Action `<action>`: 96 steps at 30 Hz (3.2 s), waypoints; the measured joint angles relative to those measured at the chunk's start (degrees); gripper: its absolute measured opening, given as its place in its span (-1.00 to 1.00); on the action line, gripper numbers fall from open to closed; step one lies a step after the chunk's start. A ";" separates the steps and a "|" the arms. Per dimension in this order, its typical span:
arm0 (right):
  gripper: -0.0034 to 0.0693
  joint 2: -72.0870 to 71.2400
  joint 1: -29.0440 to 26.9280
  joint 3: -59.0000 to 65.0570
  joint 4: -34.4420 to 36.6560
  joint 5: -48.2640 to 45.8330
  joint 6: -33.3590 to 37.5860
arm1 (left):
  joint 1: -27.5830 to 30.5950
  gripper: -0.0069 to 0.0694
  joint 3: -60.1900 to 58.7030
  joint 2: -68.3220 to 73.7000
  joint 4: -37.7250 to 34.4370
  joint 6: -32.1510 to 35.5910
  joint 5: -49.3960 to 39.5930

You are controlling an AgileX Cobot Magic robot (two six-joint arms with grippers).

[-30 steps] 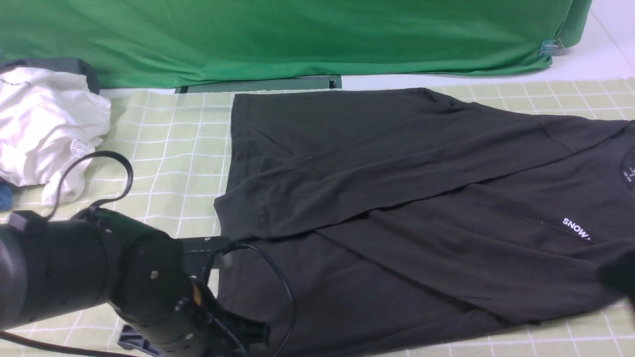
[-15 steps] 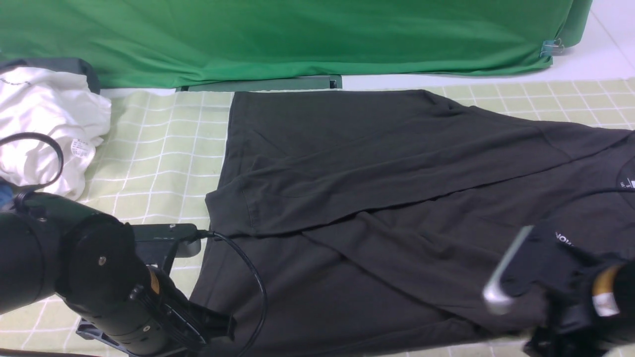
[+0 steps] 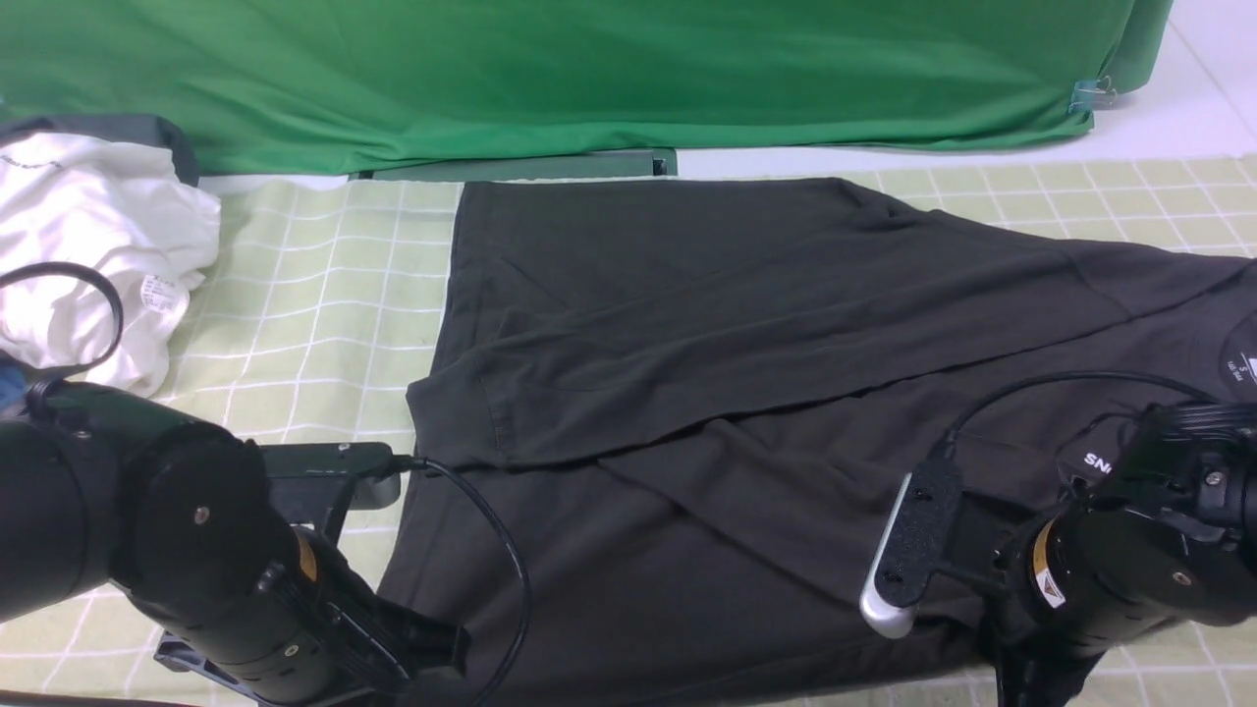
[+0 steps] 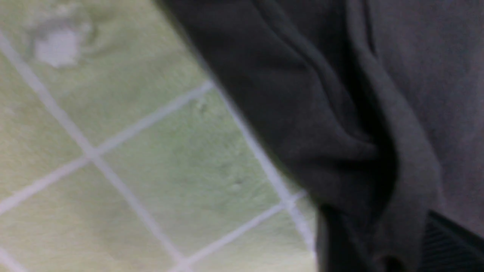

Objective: Fold a long-sleeved shirt over a green coffee tablecloth.
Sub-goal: 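Grasp the near edge of the shirt at its hem and shoulder corners, then fold the black garment in half by bringing its near edge over to the far edge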

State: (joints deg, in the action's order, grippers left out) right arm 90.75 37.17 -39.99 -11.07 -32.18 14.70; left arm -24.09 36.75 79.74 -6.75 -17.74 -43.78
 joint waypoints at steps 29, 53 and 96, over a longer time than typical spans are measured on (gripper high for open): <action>-0.78 -19.93 19.28 -1.28 5.08 -30.55 -15.16 | 0.00 -0.74 -4.42 -31.25 -14.83 1.07 -20.87; -0.78 -11.98 -3.48 -9.83 0.15 -14.40 -11.14 | 6.15 -0.74 22.27 1.76 -7.46 3.20 -0.59; -0.68 26.61 -17.22 -46.12 -1.63 -2.27 -3.27 | 16.86 -0.74 39.10 34.01 -9.84 4.86 21.70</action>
State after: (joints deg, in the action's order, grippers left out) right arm 117.37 19.95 -86.11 -12.70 -34.45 11.43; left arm -7.22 75.85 113.75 -16.59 -12.87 -22.08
